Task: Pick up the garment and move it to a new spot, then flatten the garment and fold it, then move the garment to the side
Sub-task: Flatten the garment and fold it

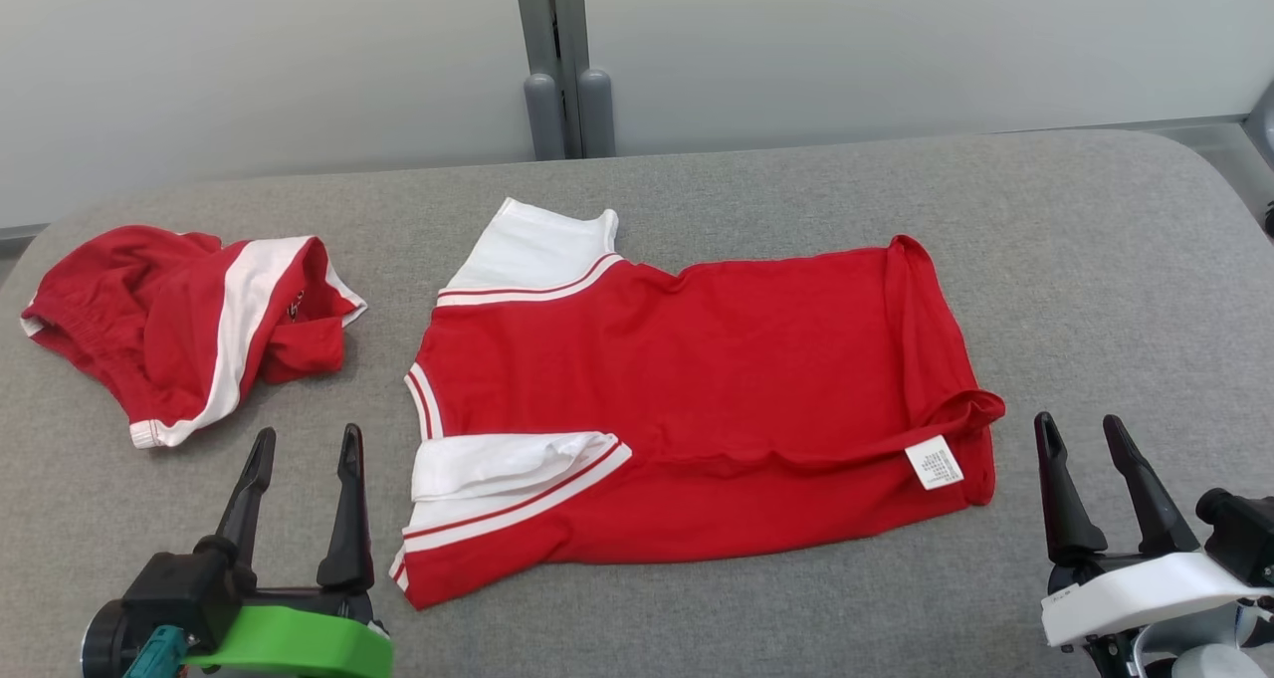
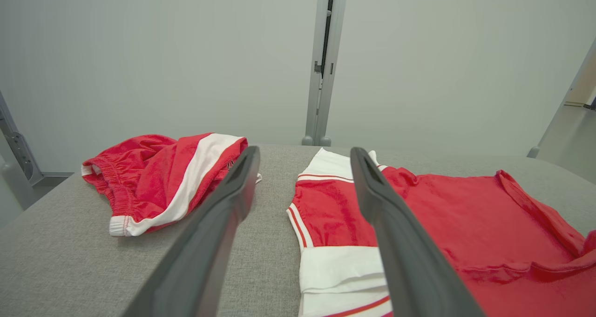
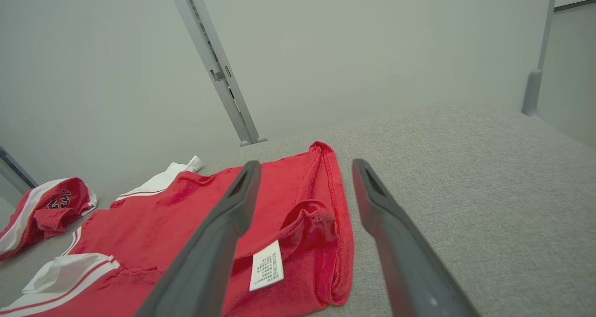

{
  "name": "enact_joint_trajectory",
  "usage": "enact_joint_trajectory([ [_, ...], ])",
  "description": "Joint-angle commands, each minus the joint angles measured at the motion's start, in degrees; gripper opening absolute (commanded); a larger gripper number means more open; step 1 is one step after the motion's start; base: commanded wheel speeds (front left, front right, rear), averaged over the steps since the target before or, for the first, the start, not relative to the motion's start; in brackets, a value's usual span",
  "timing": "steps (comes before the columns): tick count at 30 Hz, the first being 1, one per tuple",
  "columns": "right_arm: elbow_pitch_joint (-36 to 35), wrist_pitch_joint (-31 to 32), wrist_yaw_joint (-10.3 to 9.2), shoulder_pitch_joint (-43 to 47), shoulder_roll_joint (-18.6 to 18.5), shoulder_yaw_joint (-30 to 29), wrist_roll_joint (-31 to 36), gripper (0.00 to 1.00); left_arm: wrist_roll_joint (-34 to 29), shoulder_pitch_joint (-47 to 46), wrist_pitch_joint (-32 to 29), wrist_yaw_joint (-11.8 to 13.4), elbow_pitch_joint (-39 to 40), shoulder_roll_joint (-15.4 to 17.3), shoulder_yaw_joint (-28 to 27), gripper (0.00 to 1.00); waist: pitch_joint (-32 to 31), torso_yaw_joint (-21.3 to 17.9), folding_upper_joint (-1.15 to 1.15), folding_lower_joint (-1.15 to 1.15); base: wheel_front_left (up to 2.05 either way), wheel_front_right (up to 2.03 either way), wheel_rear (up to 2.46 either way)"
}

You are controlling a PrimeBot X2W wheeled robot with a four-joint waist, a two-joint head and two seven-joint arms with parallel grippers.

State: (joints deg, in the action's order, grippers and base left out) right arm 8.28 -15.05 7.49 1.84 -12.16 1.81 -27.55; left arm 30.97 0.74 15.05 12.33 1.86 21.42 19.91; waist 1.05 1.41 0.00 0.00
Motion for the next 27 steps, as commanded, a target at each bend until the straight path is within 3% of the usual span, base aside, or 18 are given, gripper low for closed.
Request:
enact_joint_trajectory([
  [1, 0.34, -0.14, 0.00, 0.16, -0.07, 0.07, 0.16, 1.00, -1.54, 0.77, 0.16, -1.38, -0.38, -0.92, -1.50, 1.00, -0.03, 0.08, 0.00, 0.00, 0.00, 0.00, 0.00],
  [5, 1.10, -0.14, 0.00, -0.79, -0.08, 0.72, -1.49, 1.00, -4.92, 1.10, 0.17, -5.01, -2.04, -2.94, -3.48, 1.00, -0.08, 0.21, 0.00, 0.00, 0.00, 0.00, 0.00],
  [10, 4.90, 0.49, 0.00, -1.09, -1.83, 2.44, -2.89, 1.00, -4.55, 2.21, -0.55, -7.24, -6.55, -4.57, -4.23, 1.00, 0.02, 0.38, 0.00, 0.00, 0.00, 0.00, 0.00],
  [19, 15.84, 10.22, 0.00, -6.80, -2.87, 5.27, -3.53, 1.00, -1.58, -2.18, -18.22, -8.76, -14.12, -4.57, 0.66, 1.00, 2.52, 1.35, 0.00, 0.00, 0.00, 0.00, 0.00],
  [27, 20.97, 16.52, 0.00, -12.48, -1.35, 4.85, 1.03, 1.00, -0.93, -5.57, -25.63, -9.48, -17.44, -4.86, 3.29, 1.00, 4.47, 1.54, 0.00, 0.00, 0.00, 0.00, 0.00],
])
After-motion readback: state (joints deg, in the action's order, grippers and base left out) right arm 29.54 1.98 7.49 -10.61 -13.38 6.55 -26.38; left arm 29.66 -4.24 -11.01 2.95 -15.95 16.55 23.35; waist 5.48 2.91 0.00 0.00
